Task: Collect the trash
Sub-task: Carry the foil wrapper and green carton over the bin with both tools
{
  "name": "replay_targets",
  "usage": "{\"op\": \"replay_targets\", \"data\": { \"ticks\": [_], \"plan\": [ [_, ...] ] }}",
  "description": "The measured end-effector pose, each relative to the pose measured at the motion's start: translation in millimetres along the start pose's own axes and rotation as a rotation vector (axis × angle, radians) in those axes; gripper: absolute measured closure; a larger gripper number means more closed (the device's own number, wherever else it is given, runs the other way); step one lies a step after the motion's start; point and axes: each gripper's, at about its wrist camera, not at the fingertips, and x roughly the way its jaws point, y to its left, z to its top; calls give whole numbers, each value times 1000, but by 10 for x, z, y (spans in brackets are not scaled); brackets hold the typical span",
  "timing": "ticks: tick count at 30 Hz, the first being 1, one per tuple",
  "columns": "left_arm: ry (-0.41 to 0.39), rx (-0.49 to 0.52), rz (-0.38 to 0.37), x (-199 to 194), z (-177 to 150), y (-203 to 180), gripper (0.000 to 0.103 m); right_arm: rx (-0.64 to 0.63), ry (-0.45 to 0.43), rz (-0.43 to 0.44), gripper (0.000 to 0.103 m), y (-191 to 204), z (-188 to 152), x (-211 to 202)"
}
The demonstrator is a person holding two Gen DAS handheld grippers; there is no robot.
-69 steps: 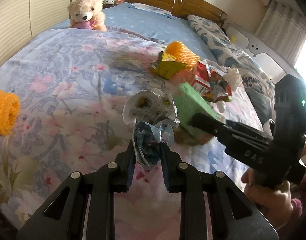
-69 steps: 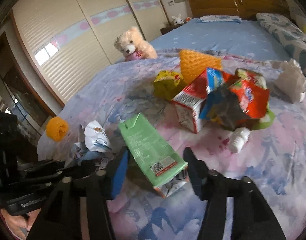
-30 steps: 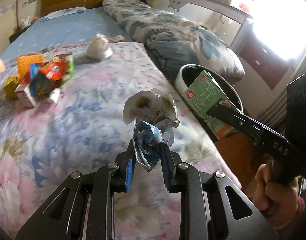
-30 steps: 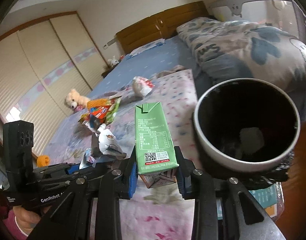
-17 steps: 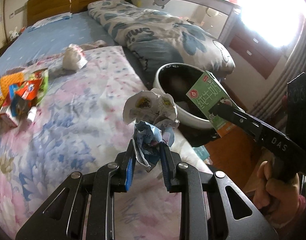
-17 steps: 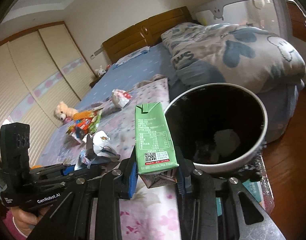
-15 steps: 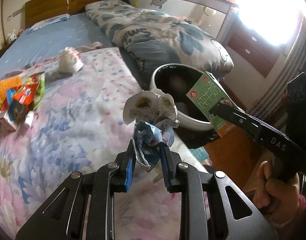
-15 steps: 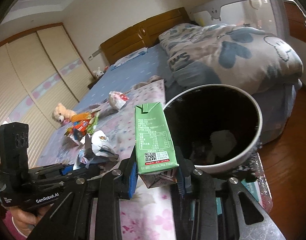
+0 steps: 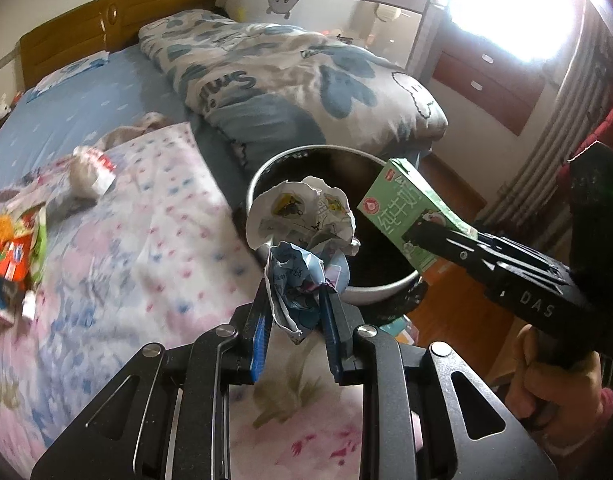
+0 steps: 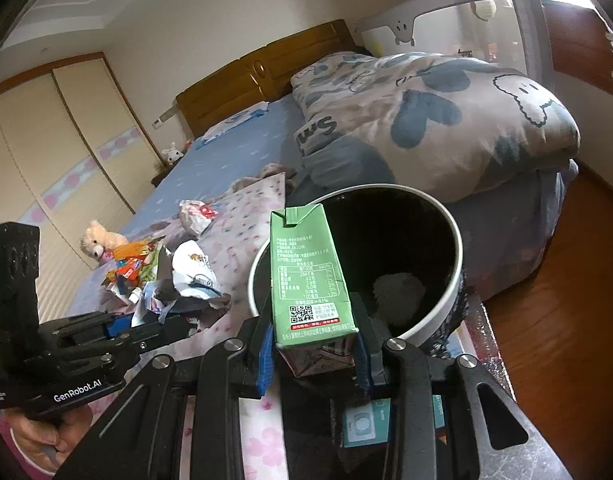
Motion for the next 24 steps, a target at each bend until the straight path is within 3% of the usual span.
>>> {"op": "replay_targets", "data": {
  "ticks": [24],
  "plan": [
    [64, 22, -14, 537, 368, -158, 81, -9, 53, -60, 71, -295, 358, 348]
  ]
}}
